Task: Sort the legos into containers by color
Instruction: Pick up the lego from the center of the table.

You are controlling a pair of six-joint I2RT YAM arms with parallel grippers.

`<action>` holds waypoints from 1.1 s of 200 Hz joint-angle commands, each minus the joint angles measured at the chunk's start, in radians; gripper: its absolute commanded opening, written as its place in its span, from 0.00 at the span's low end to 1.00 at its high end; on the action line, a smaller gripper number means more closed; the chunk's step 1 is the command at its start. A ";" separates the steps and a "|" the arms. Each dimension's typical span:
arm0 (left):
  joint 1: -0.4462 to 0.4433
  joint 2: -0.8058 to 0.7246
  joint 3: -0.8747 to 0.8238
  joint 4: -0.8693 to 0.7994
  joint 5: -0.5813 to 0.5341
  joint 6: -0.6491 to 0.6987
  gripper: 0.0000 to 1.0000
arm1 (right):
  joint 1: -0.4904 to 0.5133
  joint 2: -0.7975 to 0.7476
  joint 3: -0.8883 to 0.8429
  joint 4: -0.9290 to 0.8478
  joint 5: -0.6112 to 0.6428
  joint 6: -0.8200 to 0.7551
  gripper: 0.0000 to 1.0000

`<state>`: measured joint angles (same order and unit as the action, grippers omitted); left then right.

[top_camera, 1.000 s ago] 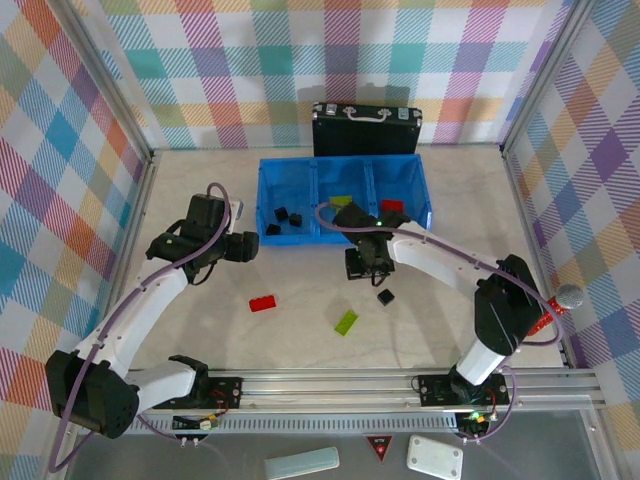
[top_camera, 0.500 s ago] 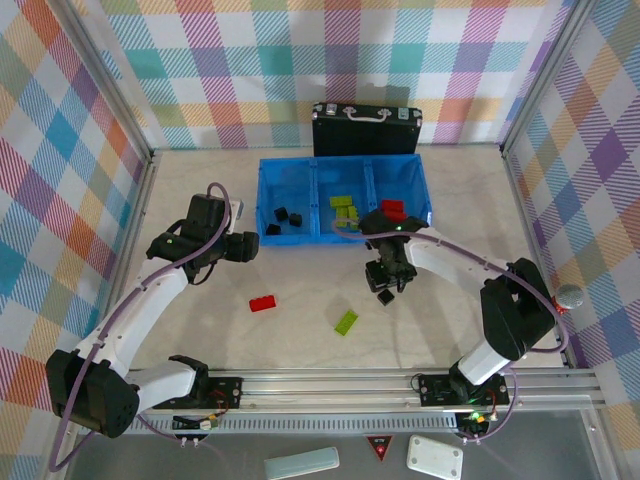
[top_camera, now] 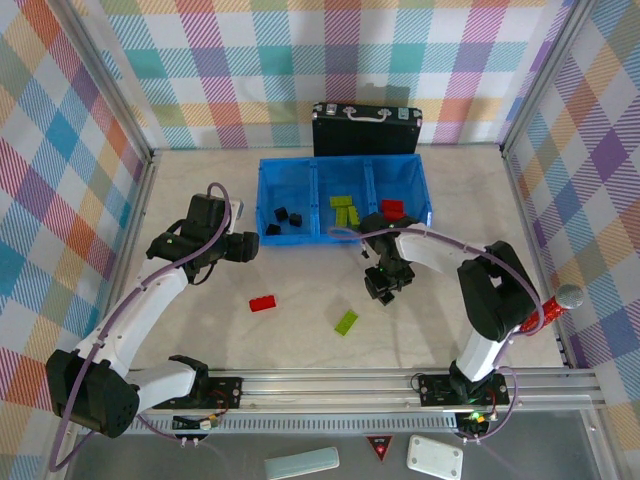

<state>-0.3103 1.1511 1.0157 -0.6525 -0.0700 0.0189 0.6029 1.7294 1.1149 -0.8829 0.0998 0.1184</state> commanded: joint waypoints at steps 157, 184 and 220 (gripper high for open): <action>0.013 -0.005 0.017 -0.012 0.001 0.010 0.81 | -0.003 0.047 -0.003 -0.027 0.018 -0.014 0.38; 0.013 -0.011 0.016 -0.012 -0.004 0.010 0.81 | -0.003 0.051 0.020 -0.037 0.006 -0.011 0.37; 0.013 -0.012 0.017 -0.013 -0.003 0.009 0.81 | 0.000 0.083 0.089 -0.060 -0.010 -0.005 0.35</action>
<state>-0.3103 1.1511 1.0157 -0.6529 -0.0696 0.0189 0.6029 1.7901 1.1389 -0.9054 0.1074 0.1146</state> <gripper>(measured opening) 0.807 0.362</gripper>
